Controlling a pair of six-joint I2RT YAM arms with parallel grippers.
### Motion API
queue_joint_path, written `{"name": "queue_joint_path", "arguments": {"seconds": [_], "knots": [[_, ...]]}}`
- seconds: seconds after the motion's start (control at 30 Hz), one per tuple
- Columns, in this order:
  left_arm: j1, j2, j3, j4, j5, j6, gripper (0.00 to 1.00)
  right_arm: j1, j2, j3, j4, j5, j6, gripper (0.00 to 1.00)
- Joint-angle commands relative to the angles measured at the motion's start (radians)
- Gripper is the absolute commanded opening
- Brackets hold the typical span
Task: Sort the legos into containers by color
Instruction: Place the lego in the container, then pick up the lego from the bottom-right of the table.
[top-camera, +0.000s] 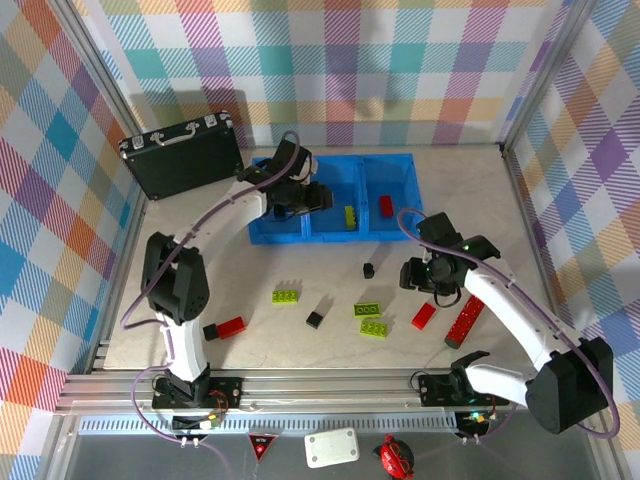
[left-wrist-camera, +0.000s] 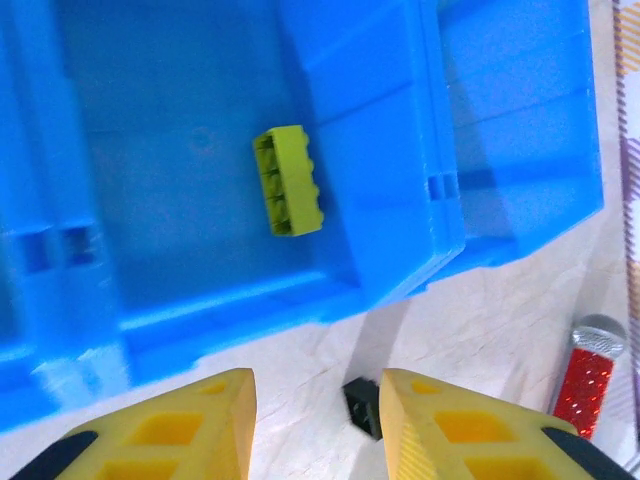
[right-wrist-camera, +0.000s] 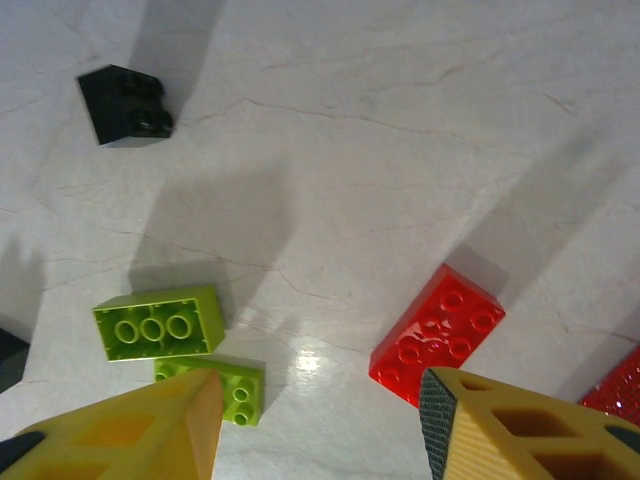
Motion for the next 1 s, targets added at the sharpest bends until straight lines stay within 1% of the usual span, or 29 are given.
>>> {"name": "queue_joint_path", "arguments": {"seconds": [0.0, 0.17, 0.33, 0.47, 0.57, 0.7, 0.97], "knots": [[0.031, -0.099, -0.043, -0.11, -0.067, 0.096, 0.38, 0.007, -0.022, -0.034, -0.006, 0.033, 0.105, 0.59], [0.103, -0.204, -0.14, -0.167, -0.09, 0.165, 0.38, 0.007, -0.034, -0.092, 0.004, 0.068, 0.227, 0.6], [0.19, -0.287, -0.22, -0.229, -0.135, 0.27, 0.38, 0.007, -0.038, -0.168, 0.047, 0.07, 0.338, 0.61], [0.236, -0.339, -0.275, -0.244, -0.173, 0.356, 0.39, 0.007, -0.031, -0.214, 0.048, 0.096, 0.45, 0.61], [0.269, -0.371, -0.309, -0.215, -0.159, 0.383, 0.39, 0.008, -0.024, -0.246, 0.055, 0.096, 0.534, 0.61], [0.292, -0.416, -0.408, -0.076, -0.101, 0.397, 0.39, 0.007, -0.022, -0.274, 0.093, 0.074, 0.576, 0.61], [0.301, -0.431, -0.457, -0.042, -0.121, 0.41, 0.38, 0.007, 0.0, -0.284, 0.113, 0.082, 0.598, 0.6]]}}
